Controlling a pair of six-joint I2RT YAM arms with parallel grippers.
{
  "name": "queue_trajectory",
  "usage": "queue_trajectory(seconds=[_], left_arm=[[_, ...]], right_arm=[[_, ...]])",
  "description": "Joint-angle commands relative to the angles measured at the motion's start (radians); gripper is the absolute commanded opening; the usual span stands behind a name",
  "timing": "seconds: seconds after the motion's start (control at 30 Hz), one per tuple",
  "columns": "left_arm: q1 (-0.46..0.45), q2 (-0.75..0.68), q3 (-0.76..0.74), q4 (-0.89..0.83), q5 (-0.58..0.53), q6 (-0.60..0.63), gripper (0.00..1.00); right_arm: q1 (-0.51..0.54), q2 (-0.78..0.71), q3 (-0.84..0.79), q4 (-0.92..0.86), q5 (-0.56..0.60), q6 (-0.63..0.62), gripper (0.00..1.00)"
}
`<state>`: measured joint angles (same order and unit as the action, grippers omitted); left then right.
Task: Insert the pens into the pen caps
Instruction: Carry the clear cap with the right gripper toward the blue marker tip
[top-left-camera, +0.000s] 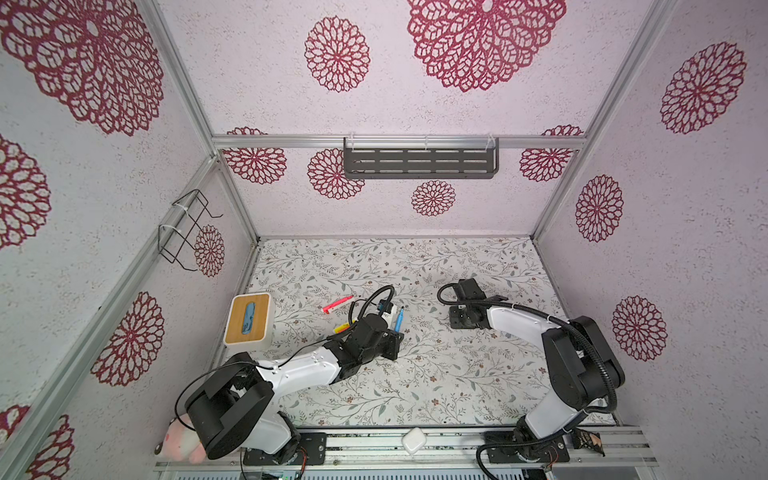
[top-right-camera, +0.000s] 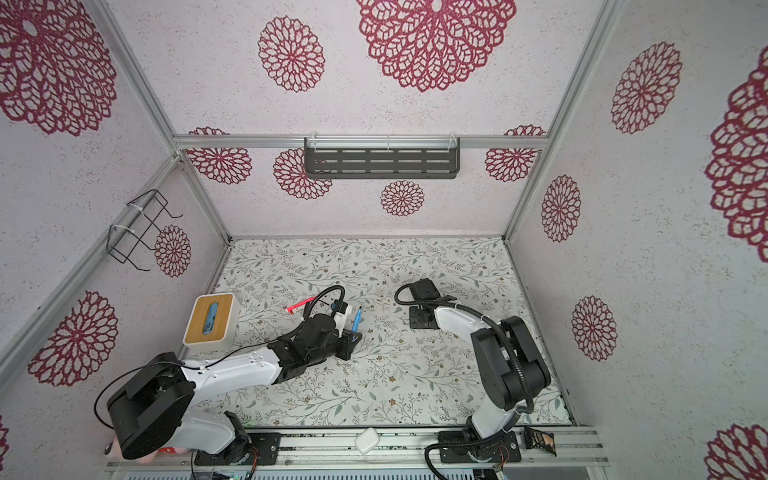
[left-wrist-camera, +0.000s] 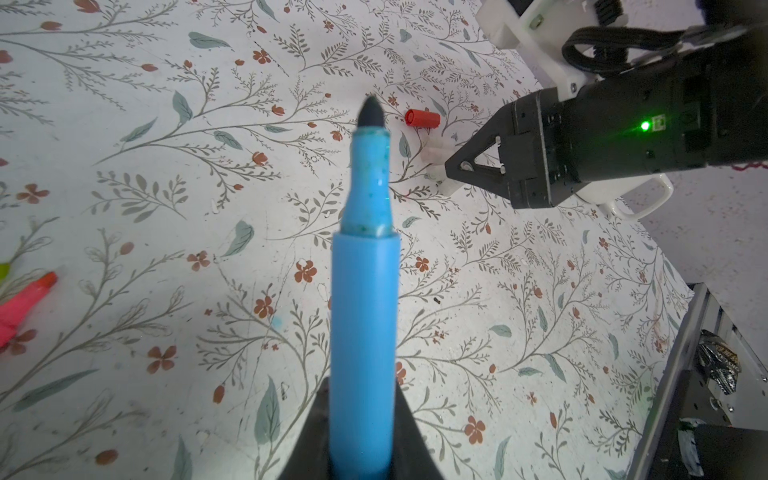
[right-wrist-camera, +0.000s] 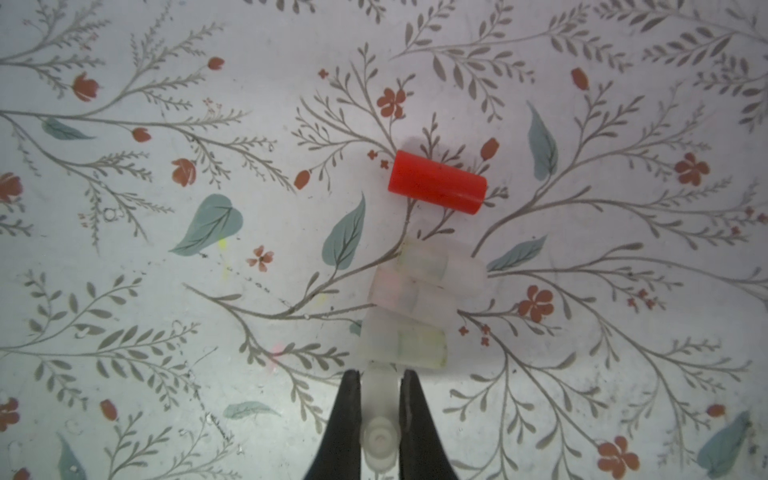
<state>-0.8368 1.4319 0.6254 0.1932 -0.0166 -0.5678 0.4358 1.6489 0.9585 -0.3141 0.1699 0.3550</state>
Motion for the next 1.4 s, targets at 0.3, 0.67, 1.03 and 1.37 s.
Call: queue_trajectory(seconds=[0.3, 0.67, 1.03, 1.37], left_arm=[[-0.085, -0.237, -0.139, 0.123, -0.116, 0.13, 0.0], [-0.179, -0.235, -0.129, 0.066, -0.233, 0.148, 0.0], [-0.201, -0.209, -0.092, 0.064, -0.259, 0.175, 0.0], [-0.219, -0.208, -0.086, 0.057, -0.287, 0.178, 0.0]], right_arm=[[-0.054, -0.243, 0.069, 0.116, -0.889, -0.188, 0.0], [-0.05, -0.25, 0.198, 0.002, -1.144, -0.305, 0.0], [-0.015, -0.252, 0.241, -0.075, -1.189, -0.354, 0.0], [0.026, -0.232, 0.251, -0.085, -1.182, -0.364, 0.0]])
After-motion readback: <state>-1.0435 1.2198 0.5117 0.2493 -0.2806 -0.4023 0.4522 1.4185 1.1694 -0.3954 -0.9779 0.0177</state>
